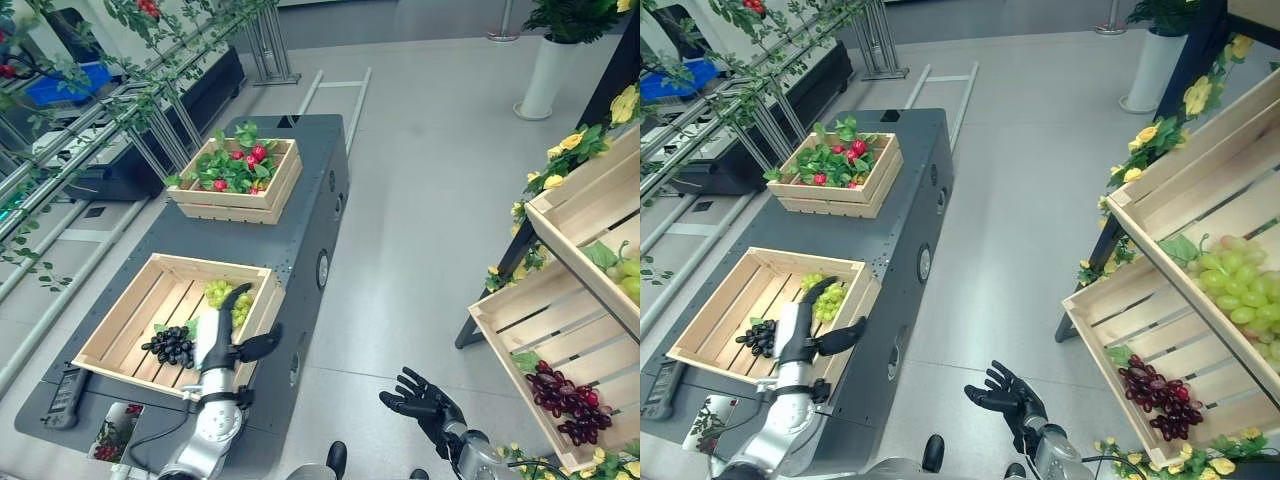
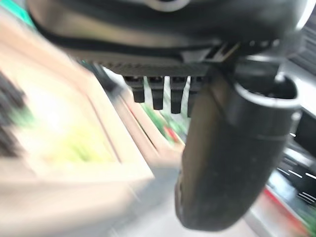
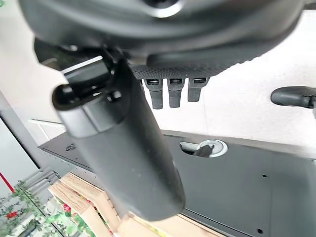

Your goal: Pick up the fruits from the basket on one side to the basket on the other side

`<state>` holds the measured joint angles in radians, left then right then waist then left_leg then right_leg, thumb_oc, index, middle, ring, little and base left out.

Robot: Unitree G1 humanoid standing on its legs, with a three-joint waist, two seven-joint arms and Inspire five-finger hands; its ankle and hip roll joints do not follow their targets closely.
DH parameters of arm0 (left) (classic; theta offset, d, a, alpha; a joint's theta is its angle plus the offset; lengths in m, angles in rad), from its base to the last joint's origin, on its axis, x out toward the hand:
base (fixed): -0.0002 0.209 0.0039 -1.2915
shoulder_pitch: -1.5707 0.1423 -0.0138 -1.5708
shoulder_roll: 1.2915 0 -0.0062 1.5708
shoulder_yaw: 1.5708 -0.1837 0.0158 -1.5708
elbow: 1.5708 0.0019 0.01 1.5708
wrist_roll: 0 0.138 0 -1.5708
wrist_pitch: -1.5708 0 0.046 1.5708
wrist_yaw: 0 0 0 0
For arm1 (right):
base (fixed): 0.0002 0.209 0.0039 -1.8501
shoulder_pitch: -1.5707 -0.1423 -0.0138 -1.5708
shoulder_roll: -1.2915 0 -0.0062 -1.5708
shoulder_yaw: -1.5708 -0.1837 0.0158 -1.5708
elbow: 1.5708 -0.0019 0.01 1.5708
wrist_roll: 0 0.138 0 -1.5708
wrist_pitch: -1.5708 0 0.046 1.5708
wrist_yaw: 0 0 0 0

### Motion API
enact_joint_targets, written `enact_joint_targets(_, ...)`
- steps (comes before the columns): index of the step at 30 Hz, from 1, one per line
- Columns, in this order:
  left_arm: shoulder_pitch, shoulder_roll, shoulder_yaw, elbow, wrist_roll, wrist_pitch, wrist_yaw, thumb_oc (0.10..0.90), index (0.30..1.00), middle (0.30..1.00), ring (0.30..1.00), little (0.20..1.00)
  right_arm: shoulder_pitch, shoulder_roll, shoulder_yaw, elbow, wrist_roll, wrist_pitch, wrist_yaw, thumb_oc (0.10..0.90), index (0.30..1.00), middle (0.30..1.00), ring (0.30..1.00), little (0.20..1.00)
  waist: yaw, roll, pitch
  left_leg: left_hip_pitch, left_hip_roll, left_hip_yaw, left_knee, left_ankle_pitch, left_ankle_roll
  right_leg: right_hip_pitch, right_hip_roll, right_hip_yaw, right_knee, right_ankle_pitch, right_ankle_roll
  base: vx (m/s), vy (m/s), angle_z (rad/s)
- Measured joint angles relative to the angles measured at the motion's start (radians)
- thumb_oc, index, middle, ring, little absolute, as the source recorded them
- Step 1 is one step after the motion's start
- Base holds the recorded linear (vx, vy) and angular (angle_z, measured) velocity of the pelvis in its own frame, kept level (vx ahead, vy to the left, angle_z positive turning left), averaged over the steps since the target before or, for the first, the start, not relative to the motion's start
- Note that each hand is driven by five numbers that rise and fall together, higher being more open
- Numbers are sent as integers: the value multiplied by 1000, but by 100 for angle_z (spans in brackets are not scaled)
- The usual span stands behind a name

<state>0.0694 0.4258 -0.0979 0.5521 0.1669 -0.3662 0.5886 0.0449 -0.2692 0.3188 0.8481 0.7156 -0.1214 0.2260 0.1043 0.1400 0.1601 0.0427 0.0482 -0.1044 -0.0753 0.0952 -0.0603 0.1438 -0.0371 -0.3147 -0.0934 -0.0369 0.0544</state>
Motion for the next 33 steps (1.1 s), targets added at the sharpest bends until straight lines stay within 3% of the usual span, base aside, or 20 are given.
enact_joint_targets(2, -3, 47, 20, -1, 34, 41, 12, 800, 900, 900, 900, 900, 21, -20, 0, 0, 1, 3, 4, 800, 900, 900, 900, 900, 20, 4, 0, -37, -5, 26, 7, 20, 1, -8, -7, -34, 4, 8, 1, -112, 208, 46)
enact_joint_targets(4, -24, 77, 16, -3, 48, 58, 6, 800, 900, 900, 900, 900, 40, -33, 0, 0, 4, 3, 4, 800, 900, 900, 900, 900, 17, 4, 1, -64, -7, 102, -1, 37, -15, -11, -19, -101, 4, 10, 1, -123, 250, 91)
enact_joint_targets(5, -60, 90, -7, 2, 51, 72, -6, 800, 900, 900, 900, 900, 62, -37, -3, 0, 15, 1, 2, 800, 900, 900, 900, 900, 13, -20, 16, -79, 1, 281, 29, 3, 4, 5, -52, -170, 6, 14, 7, -80, 335, 145)
enact_joint_targets(6, -119, 101, -57, 28, 43, 78, -21, 800, 900, 900, 900, 900, 80, -33, -6, 0, 53, -6, -9, 800, 900, 900, 900, 900, -17, -65, 38, -79, 7, 487, 67, 0, -1, 40, -108, -278, 9, 12, 18, -53, 288, 169)
enact_joint_targets(7, -132, 106, -76, 27, 33, 77, -29, 800, 900, 900, 900, 900, 84, -32, -7, -1, 66, -9, -10, 800, 900, 900, 900, 900, -40, -79, 41, -76, 10, 536, 83, 0, 0, 56, -128, -304, 13, 7, 18, -13, 200, 173)
enact_joint_targets(8, -161, 111, -137, 20, -24, 81, -32, 800, 900, 900, 900, 900, 88, -31, -6, -1, 80, -30, -21, 800, 900, 900, 900, 900, -66, -84, 39, -77, 14, 493, 81, 1, 0, 53, -153, -284, 52, -20, 37, 25, 90, 122)
enact_joint_targets(9, -181, 103, -179, 3, -67, 85, -39, 800, 900, 900, 900, 900, 78, -34, -21, 1, 93, -45, -34, 800, 900, 900, 900, 900, -66, -53, 29, -65, 31, 400, 65, 6, 0, 26, -157, -255, 105, -49, 80, 39, 101, 68)
enact_joint_targets(10, -181, 90, -182, -5, -72, 83, -44, 800, 900, 900, 900, 900, 71, -36, -35, 3, 116, -47, -34, 800, 900, 900, 900, 900, -63, -21, 28, -44, 55, 384, 61, 0, 16, 17, -142, -245, 133, -59, 91, 59, 113, 21)
enact_joint_targets(11, -191, 85, -181, 7, -91, 87, -51, 800, 900, 900, 900, 900, 43, -4, -61, 27, 139, -55, -42, 800, 900, 900, 900, 900, -73, -44, 39, -20, 28, 380, 21, 11, 55, 12, -166, -220, 167, -68, 87, 58, 108, 11)
enact_joint_targets(15, -192, 92, -167, 13, -89, 96, -51, 800, 900, 900, 900, 900, 38, 79, -65, -7, 155, -74, -41, 800, 900, 900, 900, 900, -65, -120, 34, -11, -37, 353, -13, 15, 88, 13, -213, -159, 155, -75, 79, 70, 120, 21)
enact_joint_targets(18, -192, 97, -172, 11, -36, 97, -50, 800, 900, 900, 900, 900, 26, 112, -57, -13, 155, -73, -41, 800, 900, 900, 900, 900, -47, -126, 34, -6, -56, 336, -13, 9, 99, 30, -223, -155, 152, -70, 87, 66, 115, 26)
enact_joint_targets(20, -192, 97, -173, 6, -18, 97, -50, 800, 900, 900, 900, 900, 13, 120, -55, -14, 155, -73, -41, 800, 900, 900, 900, 900, -41, -114, 37, -5, -51, 330, -13, 8, 99, 19, -226, -153, 196, -63, 99, 34, 160, 14)
enact_joint_targets(22, -205, 89, -207, 2, -14, 94, -50, 800, 900, 900, 900, 900, -15, 91, -39, -30, 156, -77, -45, 800, 900, 900, 900, 900, -42, -69, 57, -1, -23, 325, -3, -10, 113, -120, -270, -101, 513, -62, 101, 70, 81, 20)
enact_joint_targets(24, -204, 89, -222, -5, -12, 85, -50, 800, 900, 900, 900, 900, -9, 81, -30, -32, 156, -77, -45, 800, 900, 900, 900, 900, -45, -80, 58, 18, -32, 320, -9, -12, 120, -192, -306, -49, 669, -49, 102, 86, -126, 25)
enact_joint_targets(25, -204, 85, -226, -4, -18, 85, -44, 800, 900, 900, 900, 900, 0, 89, -30, -31, 156, -77, -45, 800, 900, 900, 900, 900, -56, -87, 61, 25, -35, 291, -11, -12, 123, -227, -280, 35, 718, -69, 97, 114, -265, 53)
enact_joint_targets(26, -206, 80, -229, -4, -26, 85, -42, 800, 900, 900, 900, 900, 5, 96, -31, -30, 157, -77, -45, 800, 900, 900, 900, 900, -83, -91, 65, 17, -27, 243, -10, -5, 121, -240, -205, 111, 665, -80, 85, 121, -269, 72)
enact_joint_targets(29, -207, 34, -240, 8, -26, 85, -33, 800, 900, 900, 900, 900, 18, 99, -30, -27, 157, -77, -47, 800, 900, 900, 900, 900, -127, -91, 70, -11, -19, 157, -13, 8, 108, -238, -100, 203, 384, -83, 66, 63, -272, 93)
enact_joint_targets(30, -221, 11, -261, 22, -25, 87, -20, 800, 900, 900, 900, 900, 11, 96, -30, -25, 157, -78, -48, 800, 900, 900, 900, 900, -140, -102, 67, -38, -22, 121, -15, 9, 100, -226, -79, 247, 240, -76, 74, 1, -159, 110)
enact_joint_targets(32, -248, -9, -325, 42, -21, 89, -18, 800, 900, 900, 900, 900, -22, 97, -31, 27, 158, -71, -50, 800, 900, 900, 900, 900, -144, -113, 74, -52, -23, 78, -13, 23, 80, -219, -69, 246, 187, 18, 66, 94, -165, 108)
enact_joint_targets(33, -238, -28, -334, 38, -16, 93, -17, 800, 900, 900, 900, 900, -37, 89, -33, 45, 159, -62, -51, 800, 900, 900, 900, 900, -138, -103, 79, -47, -7, 82, -13, 24, 73, -206, -58, 232, 183, 11, 55, 177, -196, 68)
